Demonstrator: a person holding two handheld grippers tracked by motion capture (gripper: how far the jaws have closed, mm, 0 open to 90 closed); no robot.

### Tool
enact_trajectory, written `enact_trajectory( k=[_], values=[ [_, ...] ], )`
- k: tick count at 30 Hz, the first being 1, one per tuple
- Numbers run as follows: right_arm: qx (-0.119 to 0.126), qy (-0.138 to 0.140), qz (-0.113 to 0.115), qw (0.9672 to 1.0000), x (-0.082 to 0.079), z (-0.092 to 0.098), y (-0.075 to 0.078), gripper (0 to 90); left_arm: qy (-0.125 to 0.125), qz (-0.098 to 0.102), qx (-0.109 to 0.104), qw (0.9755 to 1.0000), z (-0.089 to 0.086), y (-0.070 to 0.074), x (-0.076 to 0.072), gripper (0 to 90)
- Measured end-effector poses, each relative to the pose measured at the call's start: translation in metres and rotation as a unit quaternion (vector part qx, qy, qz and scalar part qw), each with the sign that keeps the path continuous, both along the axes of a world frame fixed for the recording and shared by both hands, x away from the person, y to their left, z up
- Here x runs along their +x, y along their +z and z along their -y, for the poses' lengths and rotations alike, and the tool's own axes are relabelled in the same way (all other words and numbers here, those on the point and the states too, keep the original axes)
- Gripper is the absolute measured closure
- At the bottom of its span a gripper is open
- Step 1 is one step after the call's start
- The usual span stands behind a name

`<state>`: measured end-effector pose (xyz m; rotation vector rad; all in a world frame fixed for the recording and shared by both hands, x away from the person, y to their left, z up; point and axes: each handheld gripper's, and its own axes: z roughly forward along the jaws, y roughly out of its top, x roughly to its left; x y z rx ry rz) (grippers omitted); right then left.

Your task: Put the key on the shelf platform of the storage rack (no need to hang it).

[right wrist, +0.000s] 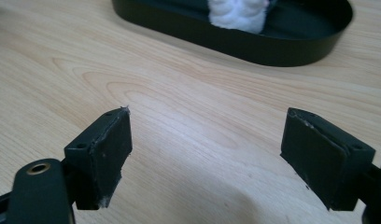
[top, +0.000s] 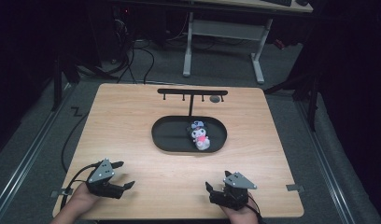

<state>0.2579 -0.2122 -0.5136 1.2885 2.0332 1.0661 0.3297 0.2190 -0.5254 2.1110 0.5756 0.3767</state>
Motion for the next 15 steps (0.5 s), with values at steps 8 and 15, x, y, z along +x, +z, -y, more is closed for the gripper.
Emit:
enact_trajectory(
  k=[8, 15],
  values=[
    [0.007, -0.014, -0.014, 0.9998, 0.0022, 0.0066, -0.0057, 16.5, 0.0, 0.0, 0.001, 1.0, 0.0003, -0.0001, 0.0001, 15.6],
    [0.002, -0.013, -0.016, 0.9998, 0.0028, 0.0071, -0.0082, 16.5, -0.001, -0.001, 0.001, 1.0, 0.0004, -0.0001, 0.0005, 15.5]
  ],
)
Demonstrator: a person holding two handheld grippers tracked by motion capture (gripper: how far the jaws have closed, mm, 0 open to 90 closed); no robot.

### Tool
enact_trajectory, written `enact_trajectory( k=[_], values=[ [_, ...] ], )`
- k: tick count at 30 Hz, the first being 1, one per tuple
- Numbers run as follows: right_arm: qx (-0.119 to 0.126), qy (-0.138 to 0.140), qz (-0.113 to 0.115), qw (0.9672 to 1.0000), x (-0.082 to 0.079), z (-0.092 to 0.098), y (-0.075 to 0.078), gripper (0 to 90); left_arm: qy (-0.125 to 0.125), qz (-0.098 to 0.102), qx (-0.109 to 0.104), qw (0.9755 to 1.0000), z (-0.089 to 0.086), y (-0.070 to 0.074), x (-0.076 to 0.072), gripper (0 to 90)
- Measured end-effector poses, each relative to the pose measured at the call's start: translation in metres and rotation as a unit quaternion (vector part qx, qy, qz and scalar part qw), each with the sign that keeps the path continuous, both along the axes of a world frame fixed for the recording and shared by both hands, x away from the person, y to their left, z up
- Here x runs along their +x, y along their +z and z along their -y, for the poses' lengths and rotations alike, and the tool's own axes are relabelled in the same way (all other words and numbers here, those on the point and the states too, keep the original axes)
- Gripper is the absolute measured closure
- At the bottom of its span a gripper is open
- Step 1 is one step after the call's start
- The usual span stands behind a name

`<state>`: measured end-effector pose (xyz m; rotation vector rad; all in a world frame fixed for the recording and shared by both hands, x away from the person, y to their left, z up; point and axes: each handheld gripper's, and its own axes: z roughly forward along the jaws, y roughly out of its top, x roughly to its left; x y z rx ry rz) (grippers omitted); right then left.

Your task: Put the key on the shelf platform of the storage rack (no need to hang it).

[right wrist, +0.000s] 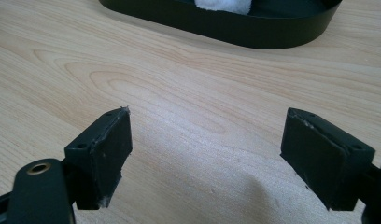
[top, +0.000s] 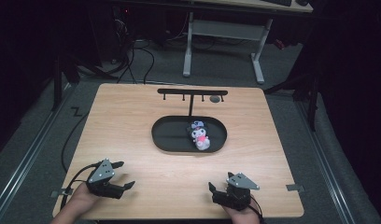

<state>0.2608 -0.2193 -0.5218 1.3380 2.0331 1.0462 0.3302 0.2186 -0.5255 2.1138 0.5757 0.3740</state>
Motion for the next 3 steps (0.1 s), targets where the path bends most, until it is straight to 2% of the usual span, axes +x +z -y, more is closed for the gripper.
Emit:
enact_trajectory(
  k=[3],
  values=[
    [0.0, 0.0, 0.002, 1.0, -0.0002, 0.0, 0.0005, 16.5, 0.0, 0.0, 0.0, 1.0, 0.0001, 0.0, -0.0001, 15.5]
  ],
)
